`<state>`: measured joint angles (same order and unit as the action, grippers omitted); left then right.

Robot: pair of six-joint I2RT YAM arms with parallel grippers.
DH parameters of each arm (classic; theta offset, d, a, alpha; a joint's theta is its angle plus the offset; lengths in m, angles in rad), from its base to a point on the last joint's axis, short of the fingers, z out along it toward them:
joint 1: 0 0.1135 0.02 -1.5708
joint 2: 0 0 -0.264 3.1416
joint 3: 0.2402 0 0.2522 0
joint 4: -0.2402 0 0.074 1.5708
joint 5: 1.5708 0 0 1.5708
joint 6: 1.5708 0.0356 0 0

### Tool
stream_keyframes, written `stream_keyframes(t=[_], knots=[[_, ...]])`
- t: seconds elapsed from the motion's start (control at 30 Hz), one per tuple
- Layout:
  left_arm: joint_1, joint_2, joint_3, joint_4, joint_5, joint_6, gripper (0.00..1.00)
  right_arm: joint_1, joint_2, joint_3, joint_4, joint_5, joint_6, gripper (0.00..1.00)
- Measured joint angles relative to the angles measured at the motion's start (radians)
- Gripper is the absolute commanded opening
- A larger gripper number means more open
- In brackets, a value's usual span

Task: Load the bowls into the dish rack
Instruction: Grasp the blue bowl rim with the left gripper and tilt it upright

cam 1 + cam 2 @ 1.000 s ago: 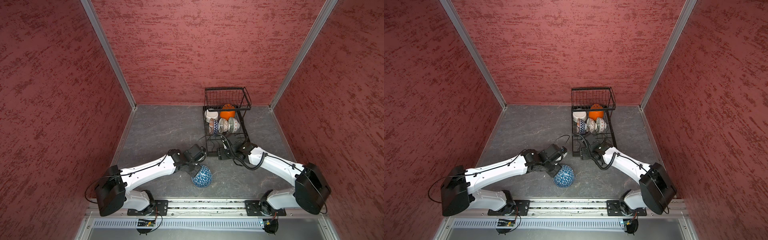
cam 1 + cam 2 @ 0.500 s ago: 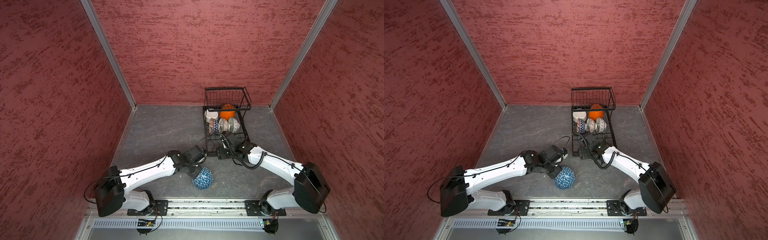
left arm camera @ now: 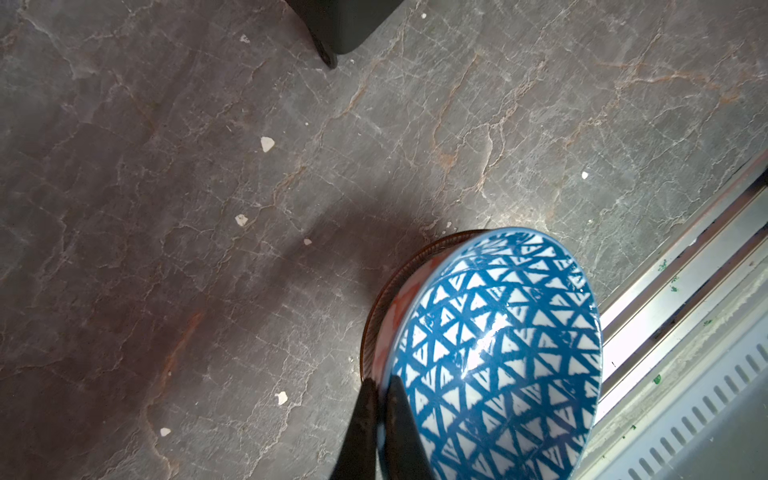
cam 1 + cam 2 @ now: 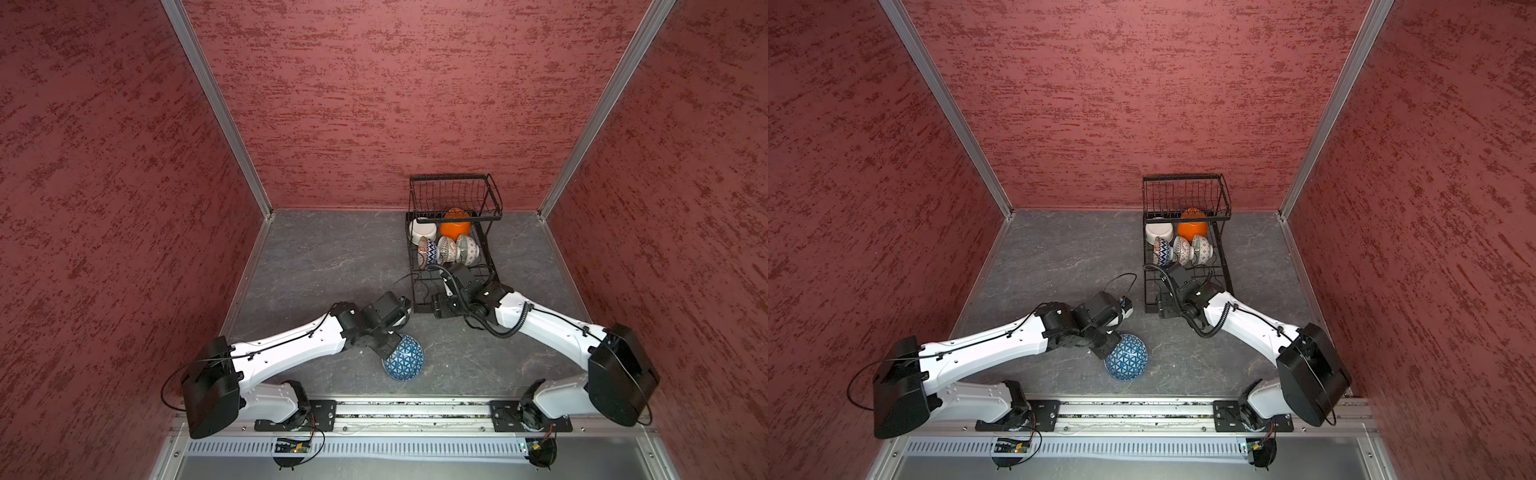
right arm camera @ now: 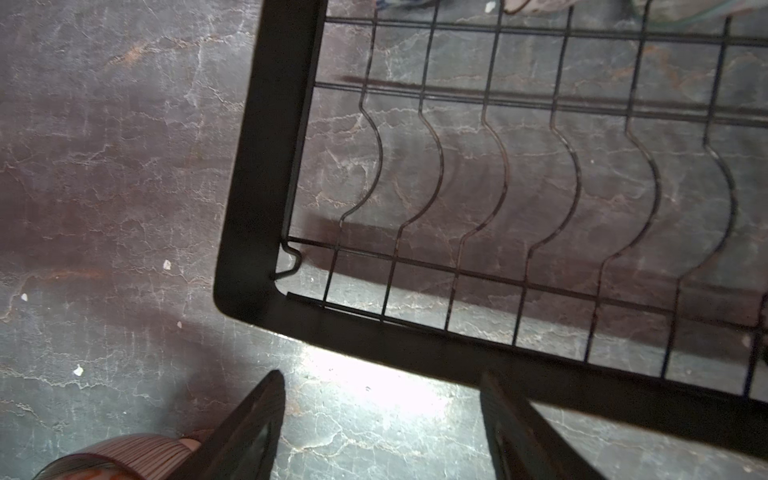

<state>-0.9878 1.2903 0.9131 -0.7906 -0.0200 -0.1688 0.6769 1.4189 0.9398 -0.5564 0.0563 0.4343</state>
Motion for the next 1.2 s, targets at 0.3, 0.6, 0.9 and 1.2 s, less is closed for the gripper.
stream_keyframes(t=[0.3, 0.6, 0.9, 1.2], knots=[[0.000, -0.047, -0.001, 0.000, 0.031, 0.000, 0.00, 0.000, 0.000, 0.002, 0.000, -0.012, -0.001, 0.76], [0.000, -0.073, -0.001, 0.000, 0.044, 0.000, 0.00, 0.000, -0.002, 0.002, 0.000, -0.030, -0.012, 0.76], [0.065, -0.156, -0.001, 0.000, 0.067, -0.012, 0.00, 0.000, -0.058, 0.036, -0.018, -0.054, -0.028, 0.74], [0.137, -0.165, -0.001, -0.001, 0.075, -0.029, 0.00, 0.000, -0.194, 0.044, -0.021, -0.166, -0.065, 0.59]])
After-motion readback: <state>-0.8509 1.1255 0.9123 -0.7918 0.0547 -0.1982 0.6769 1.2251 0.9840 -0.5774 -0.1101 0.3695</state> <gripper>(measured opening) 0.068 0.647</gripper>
